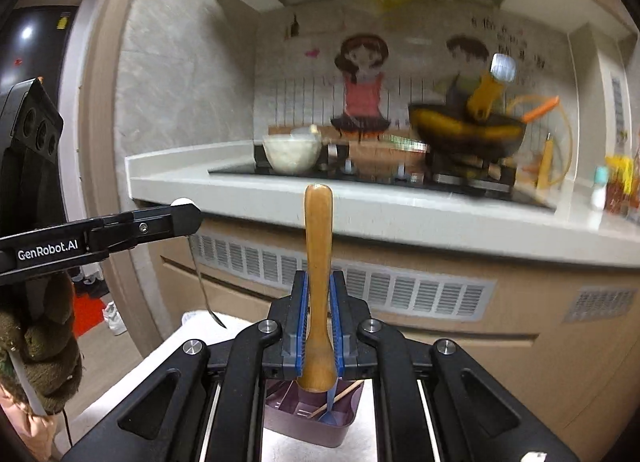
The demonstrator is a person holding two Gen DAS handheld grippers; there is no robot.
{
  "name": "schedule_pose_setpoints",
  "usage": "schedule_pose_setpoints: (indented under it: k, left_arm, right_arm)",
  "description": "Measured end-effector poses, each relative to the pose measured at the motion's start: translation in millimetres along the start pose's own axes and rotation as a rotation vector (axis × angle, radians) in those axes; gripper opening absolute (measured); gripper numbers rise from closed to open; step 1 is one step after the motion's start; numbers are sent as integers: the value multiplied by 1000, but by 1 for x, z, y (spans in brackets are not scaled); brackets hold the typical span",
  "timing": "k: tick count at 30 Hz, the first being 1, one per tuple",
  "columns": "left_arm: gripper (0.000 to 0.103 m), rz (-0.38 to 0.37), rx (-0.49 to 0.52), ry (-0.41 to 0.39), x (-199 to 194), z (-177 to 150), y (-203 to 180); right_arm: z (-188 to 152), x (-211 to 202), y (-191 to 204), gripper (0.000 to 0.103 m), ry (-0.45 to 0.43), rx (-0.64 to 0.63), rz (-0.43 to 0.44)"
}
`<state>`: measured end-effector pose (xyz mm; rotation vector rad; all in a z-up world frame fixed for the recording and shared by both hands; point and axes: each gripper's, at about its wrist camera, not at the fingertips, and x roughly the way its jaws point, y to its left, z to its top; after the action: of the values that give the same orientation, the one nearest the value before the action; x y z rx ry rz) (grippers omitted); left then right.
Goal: Organize utensils
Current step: 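Lower both spoons into the purple caddy and open both tools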
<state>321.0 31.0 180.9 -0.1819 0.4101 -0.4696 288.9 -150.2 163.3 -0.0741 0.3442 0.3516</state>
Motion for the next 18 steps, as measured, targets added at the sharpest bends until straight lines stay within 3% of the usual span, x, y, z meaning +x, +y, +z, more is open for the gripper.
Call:
schedule_pose_setpoints:
  k: [5, 11, 15, 18]
  left_arm:
    - [22, -14, -65, 113, 52, -33, 25]
    - [22, 21, -161, 255, 108, -85, 59]
    - [25, 22, -199, 299, 121, -108, 72]
    - [30, 18, -205, 292, 115, -114, 76]
  right_arm:
    - [-34, 55, -6, 10, 112, 27, 10]
    - [-76, 109, -13, 10, 252, 74, 28]
    - [-104, 141, -21, 11, 357, 112, 60]
    - [-117, 146, -22, 22, 384, 103, 37]
